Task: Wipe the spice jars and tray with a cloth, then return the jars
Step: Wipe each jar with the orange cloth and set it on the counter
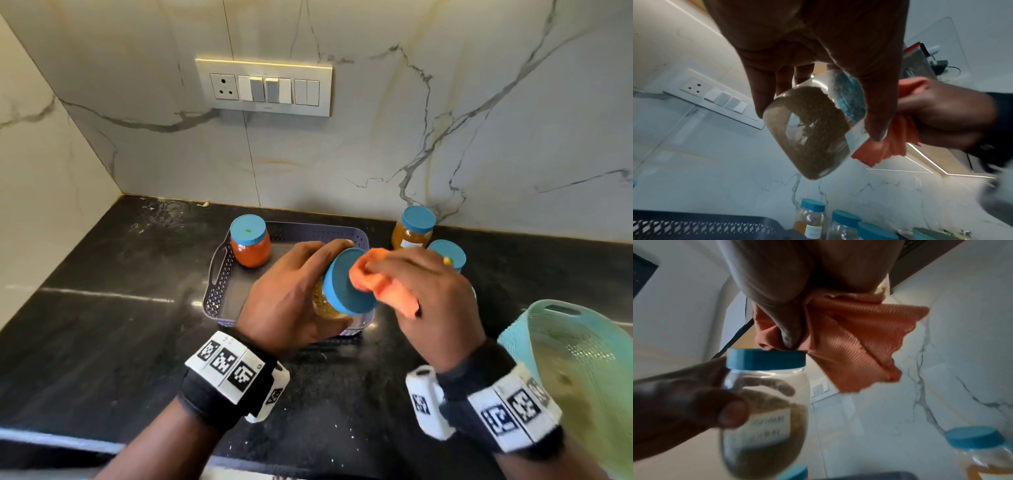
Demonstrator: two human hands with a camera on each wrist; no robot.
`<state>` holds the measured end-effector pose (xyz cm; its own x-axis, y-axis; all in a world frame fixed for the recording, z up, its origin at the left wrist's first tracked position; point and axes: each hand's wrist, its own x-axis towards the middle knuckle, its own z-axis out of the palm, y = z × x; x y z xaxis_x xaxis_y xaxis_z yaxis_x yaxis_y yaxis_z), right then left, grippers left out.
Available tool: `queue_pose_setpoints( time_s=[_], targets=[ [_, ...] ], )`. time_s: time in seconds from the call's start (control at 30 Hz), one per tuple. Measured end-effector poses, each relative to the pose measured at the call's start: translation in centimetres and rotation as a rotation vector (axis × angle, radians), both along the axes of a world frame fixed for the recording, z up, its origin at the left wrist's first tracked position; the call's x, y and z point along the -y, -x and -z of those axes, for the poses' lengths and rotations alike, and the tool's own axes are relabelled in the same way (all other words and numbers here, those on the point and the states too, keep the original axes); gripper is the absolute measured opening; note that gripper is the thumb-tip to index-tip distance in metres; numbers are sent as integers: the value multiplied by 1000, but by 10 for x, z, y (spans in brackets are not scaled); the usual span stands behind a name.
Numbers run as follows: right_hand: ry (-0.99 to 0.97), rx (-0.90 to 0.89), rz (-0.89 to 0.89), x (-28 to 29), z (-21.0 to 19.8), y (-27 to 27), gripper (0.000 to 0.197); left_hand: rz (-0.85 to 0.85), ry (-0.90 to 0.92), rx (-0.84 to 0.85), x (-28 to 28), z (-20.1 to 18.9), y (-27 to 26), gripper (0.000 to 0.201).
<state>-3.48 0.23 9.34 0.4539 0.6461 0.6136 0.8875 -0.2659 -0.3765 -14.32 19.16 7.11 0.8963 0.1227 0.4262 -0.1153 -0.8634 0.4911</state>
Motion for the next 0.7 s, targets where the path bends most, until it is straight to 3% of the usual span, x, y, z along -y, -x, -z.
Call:
queue_pose_setpoints(
  time_s=[0.1,0.27,0.33,0.5,0.7],
  targets=[
    [-76,-7,-28,-24,-12,4,35,4,29,2,6,-3,-7,98],
    [114,10,-232,3,-4,22,47,2,111,59,-9,-3,-3,96],
    [93,-16,-198,11,-1,9,41,-40,242,58,-8,-1,-1,97],
    [-173,-186,-59,-6,4,-3,26,-41,777,81,3,1,-7,94],
    [-146,-108,-135,-6,10,14,25,21,970,74,-3,-6,-5,85]
  ],
)
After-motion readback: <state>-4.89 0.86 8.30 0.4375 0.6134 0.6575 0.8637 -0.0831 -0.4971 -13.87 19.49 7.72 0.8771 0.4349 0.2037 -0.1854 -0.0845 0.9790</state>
